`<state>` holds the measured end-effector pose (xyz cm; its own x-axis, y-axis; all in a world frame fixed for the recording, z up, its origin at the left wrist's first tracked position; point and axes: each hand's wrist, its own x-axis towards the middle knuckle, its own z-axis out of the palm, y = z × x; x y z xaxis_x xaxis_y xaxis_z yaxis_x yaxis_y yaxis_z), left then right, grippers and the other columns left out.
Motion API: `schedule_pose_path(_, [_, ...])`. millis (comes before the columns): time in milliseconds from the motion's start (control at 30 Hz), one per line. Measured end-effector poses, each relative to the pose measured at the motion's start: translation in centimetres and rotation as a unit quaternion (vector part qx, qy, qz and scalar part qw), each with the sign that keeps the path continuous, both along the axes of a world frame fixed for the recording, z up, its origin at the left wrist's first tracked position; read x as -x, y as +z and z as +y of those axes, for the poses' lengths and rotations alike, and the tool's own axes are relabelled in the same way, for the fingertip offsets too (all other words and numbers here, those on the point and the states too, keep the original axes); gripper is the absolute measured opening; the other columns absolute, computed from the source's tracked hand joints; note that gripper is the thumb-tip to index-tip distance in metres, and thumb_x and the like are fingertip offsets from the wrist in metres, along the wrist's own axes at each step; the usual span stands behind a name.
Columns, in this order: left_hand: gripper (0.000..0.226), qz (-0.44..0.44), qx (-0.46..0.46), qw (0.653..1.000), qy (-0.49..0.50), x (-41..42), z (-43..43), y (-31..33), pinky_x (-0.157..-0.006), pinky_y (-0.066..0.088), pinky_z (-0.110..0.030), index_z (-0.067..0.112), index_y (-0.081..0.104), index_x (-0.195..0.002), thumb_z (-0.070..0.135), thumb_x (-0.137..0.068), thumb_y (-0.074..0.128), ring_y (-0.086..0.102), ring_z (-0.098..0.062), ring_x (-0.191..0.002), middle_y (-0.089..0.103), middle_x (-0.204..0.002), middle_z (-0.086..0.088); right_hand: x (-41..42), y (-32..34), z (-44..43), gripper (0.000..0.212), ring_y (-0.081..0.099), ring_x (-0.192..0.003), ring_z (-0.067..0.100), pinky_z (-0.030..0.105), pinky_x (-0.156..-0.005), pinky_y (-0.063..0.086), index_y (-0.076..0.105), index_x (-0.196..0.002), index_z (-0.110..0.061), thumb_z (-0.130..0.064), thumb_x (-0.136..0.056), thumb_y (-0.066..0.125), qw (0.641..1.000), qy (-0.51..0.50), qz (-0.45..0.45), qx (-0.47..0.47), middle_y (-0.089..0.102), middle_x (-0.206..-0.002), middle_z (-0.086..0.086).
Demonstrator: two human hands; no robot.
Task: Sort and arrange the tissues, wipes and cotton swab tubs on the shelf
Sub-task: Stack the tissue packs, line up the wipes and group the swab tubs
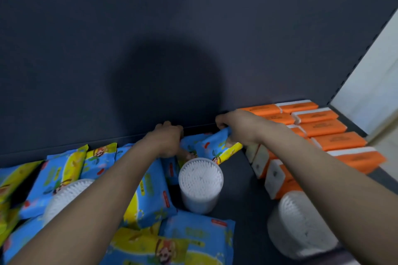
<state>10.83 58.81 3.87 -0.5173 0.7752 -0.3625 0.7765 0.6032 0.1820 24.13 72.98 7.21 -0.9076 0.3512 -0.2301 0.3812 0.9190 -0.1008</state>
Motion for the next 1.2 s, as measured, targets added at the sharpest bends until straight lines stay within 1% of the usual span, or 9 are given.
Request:
schedule_pose_path(100, [0.078, 0.012, -0.022, 1.000, 0.008, -0.3, 0.2, -0.7, -0.103, 0.036, -0.045, 0.014, 0.037, -0.133, 0.045, -0.071, 0.074, 0.033, -0.031, -0.124, 0.036, -0.132, -0.011, -0.6, 0.3, 0.1, 0.031, 0.054, -0.079, 0.025, 0.028, -0.062, 0.039, 0.048, -0.084, -0.020, -0.015, -0.071, 0.075, 0.998, -0.029, 0.055, 0.011, 0.057, -0.085, 0.005])
schedule_pose_path(267, [0.069, 0.006, -0.021, 1.000, 0.004, -1.0, 0.6, -0.7, -0.101, 0.028, -0.045, 0.021, 0.045, -0.131, 0.054, -0.075, 0.066, 0.027, -0.032, -0.123, 0.032, -0.129, -0.008, -1.4, 1.9, -0.2, 0.036, 0.058, -0.105, 0.031, 0.031, -0.082, 0.044, 0.060, -0.116, -0.021, -0.022, -0.081, 0.068, 0.984, -0.059, 0.167, -0.011, 0.065, -0.111, 0.011])
schedule_pose_path(433, [0.071, 0.025, -0.039, 0.999, 0.022, -1.5, 1.0, -1.5, -0.101, 0.028, -0.045, 0.017, 0.046, -0.124, 0.061, -0.072, 0.066, 0.029, -0.033, -0.123, 0.040, -0.128, -0.008, -2.4, 2.9, -0.4, 0.030, 0.059, -0.099, 0.030, 0.034, -0.082, 0.047, 0.062, -0.111, -0.018, -0.022, -0.082, 0.070, 0.956, -0.107, 0.272, 0.026, 0.067, -0.103, 0.010])
schedule_pose_path(500, [0.054, 0.004, -0.083, 0.996, 0.035, -1.4, 0.9, -1.3, -0.096, 0.032, -0.041, 0.015, 0.048, -0.111, 0.050, -0.074, 0.069, 0.036, -0.029, -0.118, 0.046, -0.119, -0.008, -2.9, 3.0, -0.6, 0.027, 0.059, -0.095, 0.028, 0.033, -0.079, 0.048, 0.064, -0.107, -0.017, -0.020, -0.081, 0.071, 0.950, -0.117, 0.288, 0.042, 0.066, -0.099, 0.009])
schedule_pose_path(567, [0.036, -0.062, -0.157, 0.984, 0.063, -1.4, 0.5, -0.7, -0.078, 0.041, -0.033, 0.016, 0.047, -0.088, 0.035, -0.074, 0.074, 0.049, -0.020, -0.095, 0.050, -0.101, -0.005, -3.2, 3.1, -0.6, 0.024, 0.060, -0.092, 0.026, 0.032, -0.077, 0.048, 0.064, -0.104, -0.017, -0.019, -0.081, 0.071, 0.944, -0.123, 0.300, 0.056, 0.066, -0.095, 0.007])
schedule_pose_path(633, [0.035, -0.110, -0.239, 0.959, 0.102, -1.6, -0.2, 0.1, -0.054, 0.036, -0.027, 0.016, 0.041, -0.075, 0.019, -0.074, 0.075, 0.044, -0.011, -0.067, 0.048, -0.085, -0.004, -3.5, 3.2, -0.6, 0.022, 0.061, -0.089, 0.025, 0.032, -0.074, 0.047, 0.064, -0.103, -0.017, -0.019, -0.082, 0.071, 0.937, -0.130, 0.316, 0.076, 0.065, -0.093, 0.006])
schedule_pose_path(733, [0.033, -0.093, -0.332, 0.924, 0.164, -1.9, -2.4, 1.8, -0.046, 0.028, -0.027, 0.012, 0.041, -0.079, 0.012, -0.075, 0.074, 0.037, -0.011, -0.057, 0.043, -0.072, -0.002, -3.4, 3.7, -0.4, 0.020, 0.061, -0.087, 0.026, 0.033, -0.072, 0.047, 0.064, -0.101, -0.016, -0.019, -0.082, 0.069, 0.924, -0.130, 0.346, 0.099, 0.064, -0.092, 0.007])
schedule_pose_path(900, [0.032, -0.037, -0.439, 0.861, 0.256, -2.6, -8.3, 5.5, -0.064, 0.043, -0.027, 0.010, 0.059, -0.104, 0.006, -0.075, 0.072, 0.054, -0.016, -0.074, 0.058, -0.092, -0.003, -1.3, 5.2, -1.6, 0.010, 0.058, -0.077, 0.021, 0.027, -0.056, 0.040, 0.061, -0.095, -0.013, -0.020, -0.087, 0.062, 0.902, -0.080, 0.388, 0.170, 0.062, -0.088, 0.008])
schedule_pose_path(1200, [0.011, -0.073, -0.570, 0.701, 0.422, -8.0, -22.0, 7.6, -0.061, 0.053, -0.027, 0.022, 0.067, -0.080, 0.012, -0.079, 0.070, 0.064, -0.010, -0.060, 0.069, -0.073, 0.002, 4.1, 6.6, -11.8, 0.014, 0.060, -0.077, 0.020, 0.032, -0.067, 0.047, 0.065, -0.093, -0.008, -0.017, -0.083, 0.063, 0.883, 0.061, 0.357, 0.299, 0.065, -0.085, 0.007])
